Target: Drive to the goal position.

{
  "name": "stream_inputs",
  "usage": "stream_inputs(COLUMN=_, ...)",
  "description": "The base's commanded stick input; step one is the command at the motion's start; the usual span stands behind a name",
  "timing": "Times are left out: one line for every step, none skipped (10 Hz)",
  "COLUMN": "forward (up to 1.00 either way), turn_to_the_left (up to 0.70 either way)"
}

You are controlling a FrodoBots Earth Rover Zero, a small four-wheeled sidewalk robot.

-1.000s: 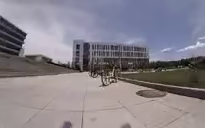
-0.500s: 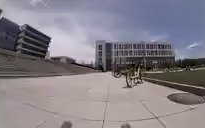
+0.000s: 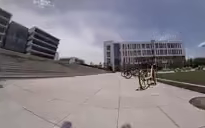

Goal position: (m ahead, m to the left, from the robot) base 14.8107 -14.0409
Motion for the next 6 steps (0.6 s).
stream_inputs(forward=0.70, turn_to_the_left=0.00)
stream_inputs(forward=0.70, turn_to_the_left=0.00)
stream_inputs(forward=0.70, turn_to_the_left=0.00)
stream_inputs(forward=0.70, turn_to_the_left=0.00)
stream_inputs(forward=0.70, turn_to_the_left=0.00)
stream_inputs(forward=0.70, turn_to_the_left=0.00)
